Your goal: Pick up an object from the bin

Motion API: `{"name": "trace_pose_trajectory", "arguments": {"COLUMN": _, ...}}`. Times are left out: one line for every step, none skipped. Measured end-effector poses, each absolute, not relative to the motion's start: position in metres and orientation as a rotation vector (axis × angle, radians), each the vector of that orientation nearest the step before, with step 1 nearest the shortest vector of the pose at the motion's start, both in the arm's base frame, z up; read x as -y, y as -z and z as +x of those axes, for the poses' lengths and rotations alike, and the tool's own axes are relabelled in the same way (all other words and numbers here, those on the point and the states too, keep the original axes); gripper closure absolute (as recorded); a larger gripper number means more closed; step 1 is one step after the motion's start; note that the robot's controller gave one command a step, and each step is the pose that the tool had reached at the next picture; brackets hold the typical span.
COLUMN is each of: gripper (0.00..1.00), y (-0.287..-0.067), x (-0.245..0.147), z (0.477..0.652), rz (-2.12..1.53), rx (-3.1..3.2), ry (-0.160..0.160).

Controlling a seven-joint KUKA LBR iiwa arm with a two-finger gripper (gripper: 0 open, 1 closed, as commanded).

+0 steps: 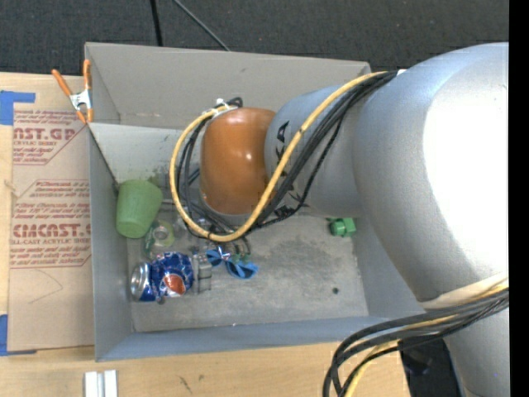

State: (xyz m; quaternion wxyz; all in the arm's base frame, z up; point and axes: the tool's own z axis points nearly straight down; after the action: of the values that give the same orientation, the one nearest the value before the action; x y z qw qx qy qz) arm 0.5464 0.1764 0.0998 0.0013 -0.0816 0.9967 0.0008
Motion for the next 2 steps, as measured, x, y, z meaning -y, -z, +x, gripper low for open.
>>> {"name": "trace_pose_trajectory", "arguments": {"gripper": 0.00, "y": -0.0704, "x": -0.2293, "z": 0.5229, "rz": -0.648, "rx": -3.070, "ry": -0.003}}
{"name": "trace_pose_trajectory", "arguments": {"gripper": 0.00, "y": -0.0708, "x": -0.2296, "z": 0.5234, "rz": -0.647, "rx": -3.070, "ry": -0.004}}
